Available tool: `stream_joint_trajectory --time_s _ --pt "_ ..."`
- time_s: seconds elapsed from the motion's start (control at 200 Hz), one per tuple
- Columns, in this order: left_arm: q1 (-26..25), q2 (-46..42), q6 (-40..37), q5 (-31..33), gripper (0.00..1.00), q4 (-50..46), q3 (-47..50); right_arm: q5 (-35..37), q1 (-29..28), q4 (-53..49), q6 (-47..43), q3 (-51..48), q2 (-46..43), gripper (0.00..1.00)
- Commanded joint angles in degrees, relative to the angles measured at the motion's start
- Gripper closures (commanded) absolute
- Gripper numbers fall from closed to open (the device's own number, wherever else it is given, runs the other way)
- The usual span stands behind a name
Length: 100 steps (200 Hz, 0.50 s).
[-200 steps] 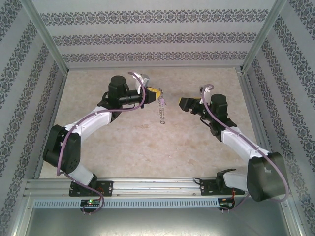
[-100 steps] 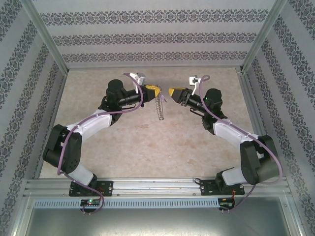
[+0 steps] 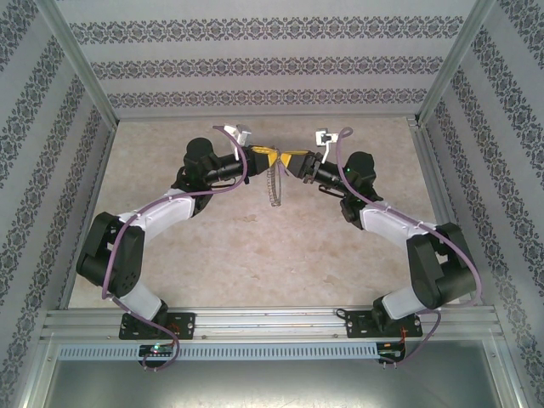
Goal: Put the keys on the keyring
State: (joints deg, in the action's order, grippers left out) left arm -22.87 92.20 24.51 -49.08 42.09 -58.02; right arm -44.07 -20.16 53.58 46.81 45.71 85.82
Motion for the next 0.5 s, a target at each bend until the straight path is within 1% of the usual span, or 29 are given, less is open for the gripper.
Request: stream_joint_trajectory --time_s 0.0,0.265,0.405,0.495 --pt "-0.54 0.02 0.94 -1.26 1.0 4.84 -0.75 -1.28 -0.93 3.36 0.47 2.13 0.68 0.71" --pt "-0.55 0.1 0.98 -1.52 1.0 4.72 -0.8 -1.96 -1.2 4.38 1.43 3.23 2.03 0.71" --pt "-0.55 0.19 1.08 -1.43 1.0 4.85 -0.87 -2.67 -1.37 5.16 2.01 3.64 2.62 0.74" --pt "-0.51 0.33 1.21 -1.43 1.0 4.91 -0.88 -2.86 -1.48 5.39 2.2 3.78 2.98 0.73"
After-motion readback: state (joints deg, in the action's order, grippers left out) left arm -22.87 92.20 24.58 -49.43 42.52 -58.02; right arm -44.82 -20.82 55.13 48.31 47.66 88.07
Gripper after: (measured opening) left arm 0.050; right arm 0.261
